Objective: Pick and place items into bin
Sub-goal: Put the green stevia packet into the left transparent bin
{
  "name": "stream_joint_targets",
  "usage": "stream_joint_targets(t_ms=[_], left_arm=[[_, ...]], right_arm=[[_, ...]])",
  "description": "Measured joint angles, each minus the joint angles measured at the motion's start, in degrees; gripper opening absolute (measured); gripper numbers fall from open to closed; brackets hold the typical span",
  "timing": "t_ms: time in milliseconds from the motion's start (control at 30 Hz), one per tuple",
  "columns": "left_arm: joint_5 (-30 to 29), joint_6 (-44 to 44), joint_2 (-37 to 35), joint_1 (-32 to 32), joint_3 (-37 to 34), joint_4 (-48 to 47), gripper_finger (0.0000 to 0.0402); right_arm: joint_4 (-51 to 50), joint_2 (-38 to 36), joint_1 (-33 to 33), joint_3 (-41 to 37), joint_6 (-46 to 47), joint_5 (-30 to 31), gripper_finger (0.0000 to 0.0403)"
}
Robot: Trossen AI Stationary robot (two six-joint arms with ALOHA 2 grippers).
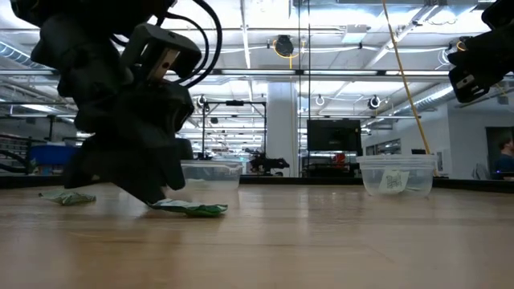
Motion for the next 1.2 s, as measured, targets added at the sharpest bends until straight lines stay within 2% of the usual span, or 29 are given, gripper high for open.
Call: stream_joint_targets(t_ms=[300,700,867,1067,1200], left_arm=[[2.9,-0.4,3.2,-0.5,0.0,7.3,0.0143],[5.1,1.4,3.8,-1.2,0.0,8.9,0.0138],[6.0,2.4,3.9,-1.2,0.0,8.9,0.0096],[5.3,4.8,3.9,-1.3,0.0,9.6,0.0016],[2.7,8.3,4.1,-0.4,-0.2,14.8,0.0010]], right_arm=[[0.0,0.0,0.0,0.0,0.0,0.0,0.0100],[0.0,0.0,0.0,0.0,0.0,0.0,0.0100],[0.0,0.0,0.0,0.0,0.0,0.0,0.0100],[0.0,0.0,0.0,0.0,0.0,0.0,0.0100],[0.0,0.0,0.0,0.0,0.0,0.0,0.0100]])
